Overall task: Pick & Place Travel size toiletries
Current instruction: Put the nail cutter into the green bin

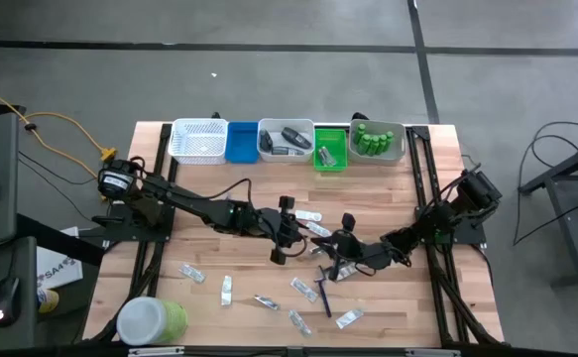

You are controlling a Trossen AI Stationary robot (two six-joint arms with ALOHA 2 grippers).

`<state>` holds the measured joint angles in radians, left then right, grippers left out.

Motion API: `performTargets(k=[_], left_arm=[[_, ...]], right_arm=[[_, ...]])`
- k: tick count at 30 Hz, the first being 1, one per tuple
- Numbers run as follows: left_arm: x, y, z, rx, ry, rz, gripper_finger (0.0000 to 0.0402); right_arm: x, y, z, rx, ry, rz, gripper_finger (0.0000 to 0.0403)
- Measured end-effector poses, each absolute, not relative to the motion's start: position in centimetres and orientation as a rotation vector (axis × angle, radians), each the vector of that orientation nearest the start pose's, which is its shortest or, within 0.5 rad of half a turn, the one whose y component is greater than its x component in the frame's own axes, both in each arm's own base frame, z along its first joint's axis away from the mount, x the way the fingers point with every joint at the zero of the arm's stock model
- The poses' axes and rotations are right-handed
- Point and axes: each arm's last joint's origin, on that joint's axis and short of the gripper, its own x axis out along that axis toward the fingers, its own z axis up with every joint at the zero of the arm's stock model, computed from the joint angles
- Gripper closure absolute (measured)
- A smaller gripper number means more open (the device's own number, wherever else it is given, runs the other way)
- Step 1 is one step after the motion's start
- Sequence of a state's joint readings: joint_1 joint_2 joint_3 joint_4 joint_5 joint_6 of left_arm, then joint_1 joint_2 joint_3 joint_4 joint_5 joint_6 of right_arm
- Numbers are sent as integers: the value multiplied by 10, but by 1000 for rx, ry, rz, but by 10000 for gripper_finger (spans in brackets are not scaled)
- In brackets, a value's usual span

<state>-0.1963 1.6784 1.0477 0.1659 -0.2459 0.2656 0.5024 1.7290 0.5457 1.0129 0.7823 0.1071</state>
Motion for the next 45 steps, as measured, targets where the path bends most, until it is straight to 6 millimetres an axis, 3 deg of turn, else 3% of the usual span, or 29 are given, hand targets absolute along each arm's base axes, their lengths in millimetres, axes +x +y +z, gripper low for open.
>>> performTargets(k=[7, 15, 23, 27, 32, 38, 45], left_arm=[[356, -64, 223, 348, 535, -15, 301], [356, -64, 220, 290, 551, -26, 295], [364, -67, 209, 250, 541, -53, 208], [363, -67, 207, 241, 558, -53, 187], [360, -66, 214, 226, 559, -47, 192], [339, -61, 230, 227, 649, -22, 216], [312, -54, 245, 209, 648, 62, 247]], right_arm=[[271, 118, 140, 41, 179, -316, 401], [256, 111, 150, 72, 377, -199, 394], [251, 100, 140, 31, 584, -52, 296], [256, 89, 131, 50, 661, -2, 245], [260, 73, 130, 69, 690, 13, 218], [270, 64, 129, 49, 743, 70, 215], [306, 63, 127, -30, 845, 124, 215]])
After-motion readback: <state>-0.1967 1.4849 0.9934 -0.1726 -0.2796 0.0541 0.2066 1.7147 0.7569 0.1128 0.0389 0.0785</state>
